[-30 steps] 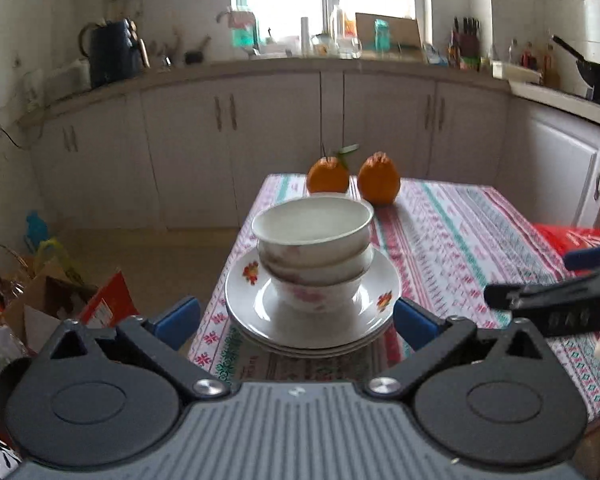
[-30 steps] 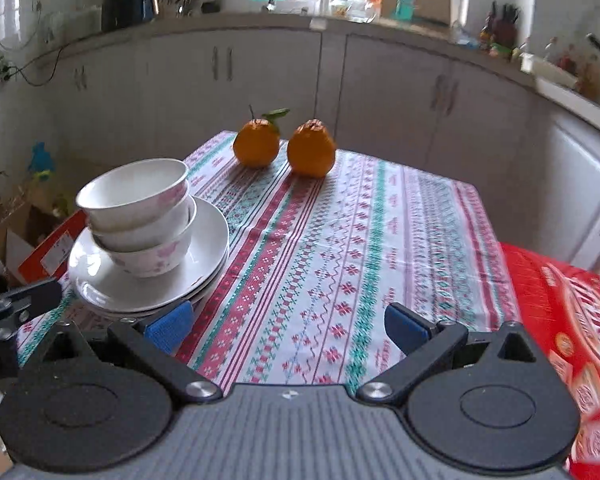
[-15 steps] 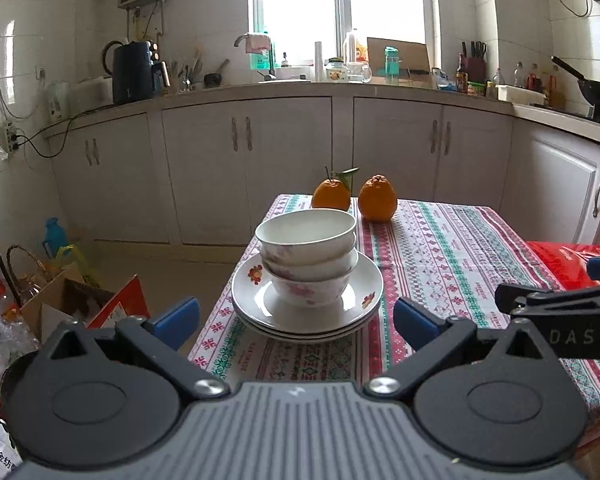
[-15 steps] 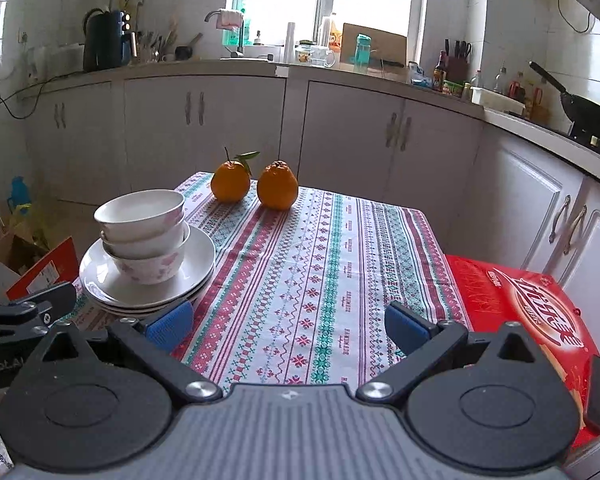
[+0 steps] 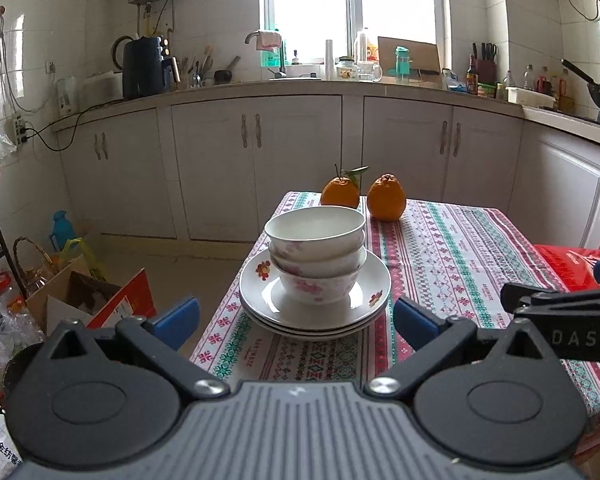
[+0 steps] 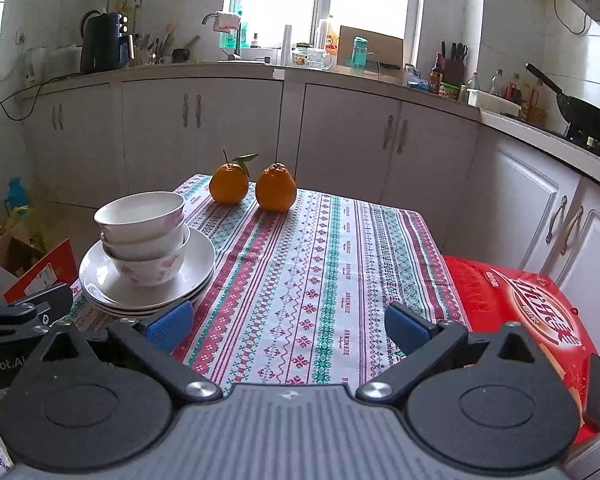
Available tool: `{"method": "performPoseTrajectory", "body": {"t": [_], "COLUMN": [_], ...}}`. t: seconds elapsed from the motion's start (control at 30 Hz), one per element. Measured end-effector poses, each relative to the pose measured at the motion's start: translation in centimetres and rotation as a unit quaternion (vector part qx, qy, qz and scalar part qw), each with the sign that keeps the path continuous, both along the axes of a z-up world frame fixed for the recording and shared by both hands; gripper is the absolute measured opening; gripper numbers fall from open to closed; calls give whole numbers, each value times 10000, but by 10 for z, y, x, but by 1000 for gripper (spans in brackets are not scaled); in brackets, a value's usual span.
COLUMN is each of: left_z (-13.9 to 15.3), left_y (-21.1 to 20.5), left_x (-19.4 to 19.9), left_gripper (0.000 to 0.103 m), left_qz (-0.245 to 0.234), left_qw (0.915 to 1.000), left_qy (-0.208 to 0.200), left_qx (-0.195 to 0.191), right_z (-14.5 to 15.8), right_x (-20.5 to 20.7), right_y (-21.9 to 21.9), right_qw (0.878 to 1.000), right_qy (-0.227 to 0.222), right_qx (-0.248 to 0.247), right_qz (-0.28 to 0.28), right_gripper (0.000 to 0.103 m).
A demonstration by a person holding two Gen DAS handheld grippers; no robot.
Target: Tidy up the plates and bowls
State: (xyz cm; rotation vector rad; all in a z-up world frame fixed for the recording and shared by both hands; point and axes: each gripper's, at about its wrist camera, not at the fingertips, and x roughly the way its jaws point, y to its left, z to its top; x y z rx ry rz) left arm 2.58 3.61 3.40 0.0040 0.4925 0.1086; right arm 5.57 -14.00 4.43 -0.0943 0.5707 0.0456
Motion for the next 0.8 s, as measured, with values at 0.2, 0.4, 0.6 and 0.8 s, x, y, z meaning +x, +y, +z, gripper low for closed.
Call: {"method": "performPoseTrajectory", "body": {"t": [0.2,0.4,0.6,0.8], "left_z": [0,1,1,0], "left_y": [0,0,0,-1], "left_x": [0,0,-1,0], "left_gripper": [102,102,102,102], "left_qz": [7,16,22,15], "left_qw": [10000,10000,10000,10000], "left_qy": [4,20,27,49], "left_qx": [-24,-38,-46,-50], "right_z": [0,0,0,0], "right_x": [0,-1,-1,0], "right_y": [0,1,0,-1], "right_qw": [10000,10000,10000,9999], "right_qy": [-19,-30,-41,-42], "right_qx": [-25,-40,-32,-38], "right_qz": [-29,-46,-64,-96], "right_gripper": [103,103,103,103]}}
